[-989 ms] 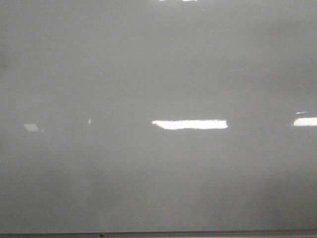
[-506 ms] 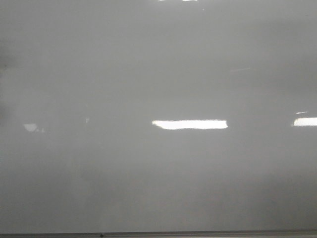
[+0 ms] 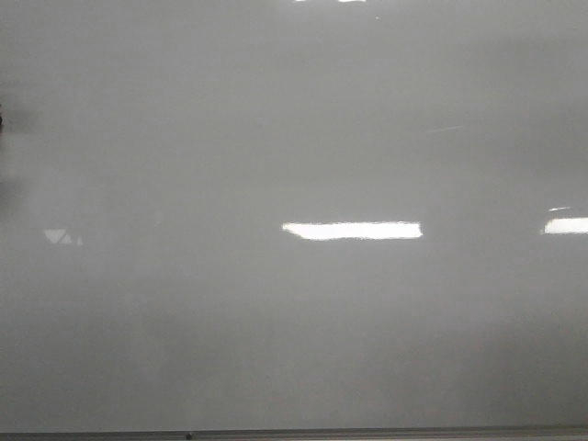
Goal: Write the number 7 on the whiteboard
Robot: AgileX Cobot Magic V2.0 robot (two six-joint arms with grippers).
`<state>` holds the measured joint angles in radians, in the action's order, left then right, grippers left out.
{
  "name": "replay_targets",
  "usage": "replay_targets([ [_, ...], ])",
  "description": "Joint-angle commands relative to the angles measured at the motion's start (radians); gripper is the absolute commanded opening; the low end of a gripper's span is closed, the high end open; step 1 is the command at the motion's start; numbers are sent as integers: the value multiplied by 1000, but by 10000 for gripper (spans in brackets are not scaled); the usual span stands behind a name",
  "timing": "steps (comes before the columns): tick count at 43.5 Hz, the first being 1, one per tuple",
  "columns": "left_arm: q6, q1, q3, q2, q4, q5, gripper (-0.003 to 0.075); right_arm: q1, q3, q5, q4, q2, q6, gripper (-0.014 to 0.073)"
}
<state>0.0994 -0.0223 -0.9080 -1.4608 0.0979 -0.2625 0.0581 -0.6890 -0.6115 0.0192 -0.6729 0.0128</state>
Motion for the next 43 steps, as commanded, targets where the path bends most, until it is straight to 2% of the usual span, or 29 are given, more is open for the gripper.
replay_targets([
  [1, -8, -4, -32, 17, 10, 84, 350, 0, -34, 69, 4, -6, 10, 551],
  [10, -8, -4, -32, 17, 10, 119, 186, 0, -34, 69, 4, -6, 10, 551],
  [20, -8, -4, -32, 48, 10, 67, 95, 0, -34, 76, 4, -6, 10, 551],
  [27, -8, -8, -45, 145, 10, -63, 53, 0, -35, 74, 3, -6, 10, 551],
  [39, 62, -48, -151, 270, 11, -422, -4, 0, -52, 20, 3, -6, 10, 551],
  [43, 194, -97, -198, 281, 13, -526, -13, 0, -66, -9, 3, -7, 11, 548],
])
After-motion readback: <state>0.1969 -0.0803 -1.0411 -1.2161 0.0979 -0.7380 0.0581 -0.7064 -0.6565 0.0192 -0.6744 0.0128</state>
